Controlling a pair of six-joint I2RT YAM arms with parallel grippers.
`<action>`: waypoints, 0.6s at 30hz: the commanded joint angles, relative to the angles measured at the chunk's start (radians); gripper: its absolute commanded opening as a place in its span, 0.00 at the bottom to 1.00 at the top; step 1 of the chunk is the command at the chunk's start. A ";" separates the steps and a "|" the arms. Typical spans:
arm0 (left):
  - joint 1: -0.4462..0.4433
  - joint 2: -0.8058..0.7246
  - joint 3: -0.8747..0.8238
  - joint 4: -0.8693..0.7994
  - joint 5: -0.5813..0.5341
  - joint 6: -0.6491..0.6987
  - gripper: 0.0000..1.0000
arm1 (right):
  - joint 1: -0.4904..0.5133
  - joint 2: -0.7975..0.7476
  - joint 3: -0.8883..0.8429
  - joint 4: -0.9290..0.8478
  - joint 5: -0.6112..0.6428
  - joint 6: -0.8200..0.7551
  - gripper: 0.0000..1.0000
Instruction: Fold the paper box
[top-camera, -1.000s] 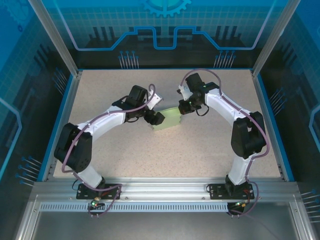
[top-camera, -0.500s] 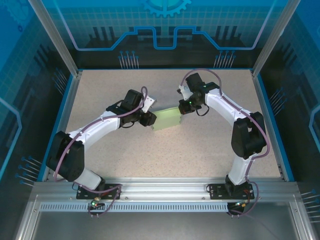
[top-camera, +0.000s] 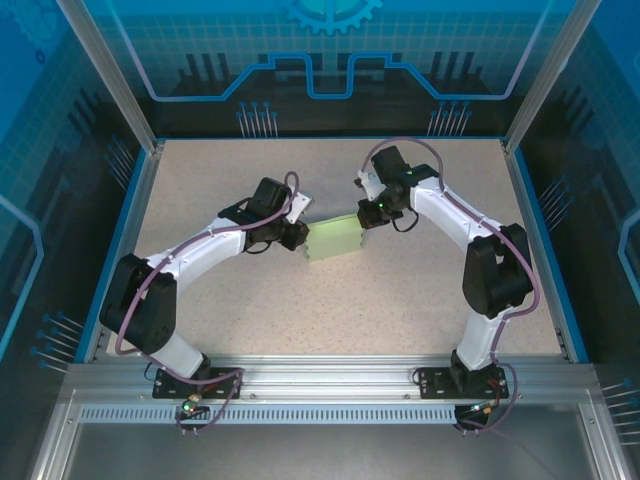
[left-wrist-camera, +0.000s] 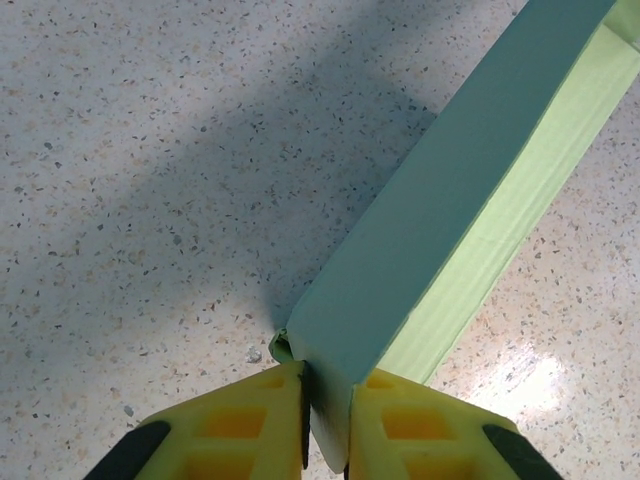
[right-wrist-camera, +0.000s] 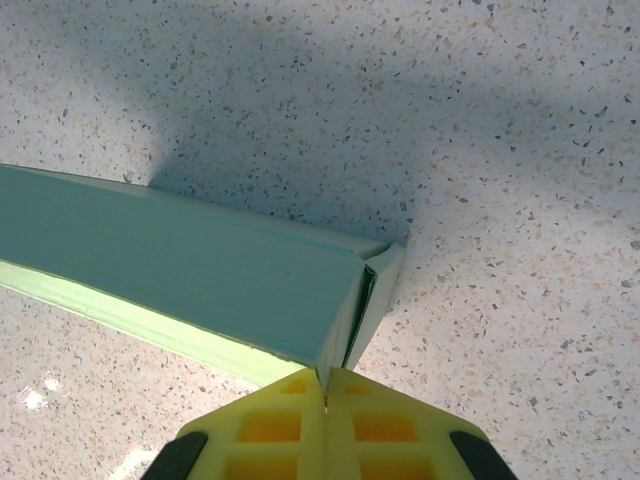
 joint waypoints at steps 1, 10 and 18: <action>-0.013 0.001 0.025 -0.009 -0.003 -0.043 0.16 | 0.016 -0.023 -0.014 -0.029 -0.008 0.009 0.00; -0.026 -0.009 0.036 -0.027 -0.022 -0.098 0.21 | 0.018 -0.023 -0.020 -0.030 -0.006 0.009 0.00; -0.026 -0.018 0.039 -0.052 -0.040 -0.090 0.25 | 0.017 -0.022 -0.018 -0.031 -0.005 0.008 0.00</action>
